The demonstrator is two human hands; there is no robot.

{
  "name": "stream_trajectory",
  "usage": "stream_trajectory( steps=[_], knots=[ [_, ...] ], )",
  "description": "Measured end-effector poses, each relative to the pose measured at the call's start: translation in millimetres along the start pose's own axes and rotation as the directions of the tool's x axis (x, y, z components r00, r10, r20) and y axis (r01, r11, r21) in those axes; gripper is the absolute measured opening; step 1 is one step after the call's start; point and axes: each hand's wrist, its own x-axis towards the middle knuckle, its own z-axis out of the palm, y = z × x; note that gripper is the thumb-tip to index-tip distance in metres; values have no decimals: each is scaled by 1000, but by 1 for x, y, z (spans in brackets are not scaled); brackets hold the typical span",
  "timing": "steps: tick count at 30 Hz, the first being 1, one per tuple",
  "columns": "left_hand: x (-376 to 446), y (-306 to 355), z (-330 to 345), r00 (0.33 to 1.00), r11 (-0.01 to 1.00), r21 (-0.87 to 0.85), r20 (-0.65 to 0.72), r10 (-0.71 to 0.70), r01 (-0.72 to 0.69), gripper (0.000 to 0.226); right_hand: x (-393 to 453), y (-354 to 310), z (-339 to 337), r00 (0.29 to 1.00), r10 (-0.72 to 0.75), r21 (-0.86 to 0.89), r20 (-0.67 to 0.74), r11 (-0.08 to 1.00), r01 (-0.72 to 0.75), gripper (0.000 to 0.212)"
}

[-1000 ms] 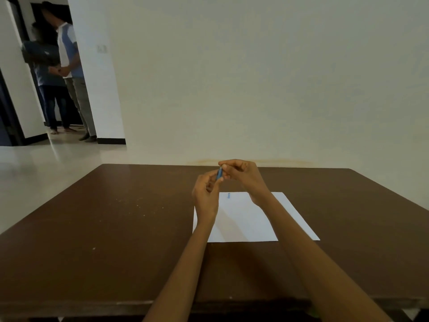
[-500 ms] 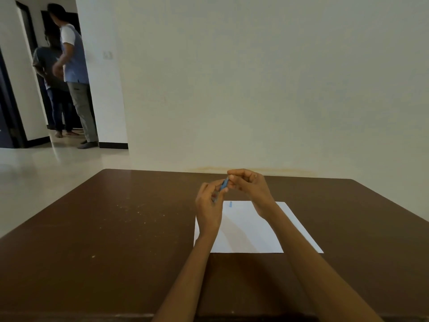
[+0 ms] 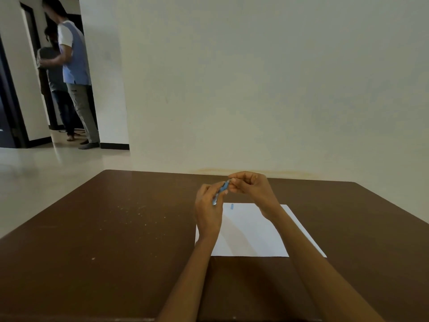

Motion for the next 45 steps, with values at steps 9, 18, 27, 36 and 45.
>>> stream_trajectory(
  steps=[9, 18, 27, 36, 45],
  knots=[
    [-1, 2, -3, 997, 992, 98, -5, 77, -76, 29, 4, -8, -4, 997, -70, -273, 17, 959, 72, 15],
    [-1, 4, -4, 998, 990, 130, 0, 59, -59, 27, -1, -8, 1, 999, 15, -200, -30, 980, -21, 18],
    [-1, 6, -3, 1000, 1000, 12, 22, 16, -17, 24, -5, -2, 6, 991, -93, -203, -93, 977, 72, 13],
    [-1, 0, 3, 997, 999, -25, 76, 23, -21, 25, -3, 4, -11, 992, 29, 2, -126, 1000, -29, 17],
    [0, -5, 8, 992, 993, -50, 75, -104, 108, 23, 13, 55, 13, 952, 300, -811, -60, 541, -222, 30]
  ],
)
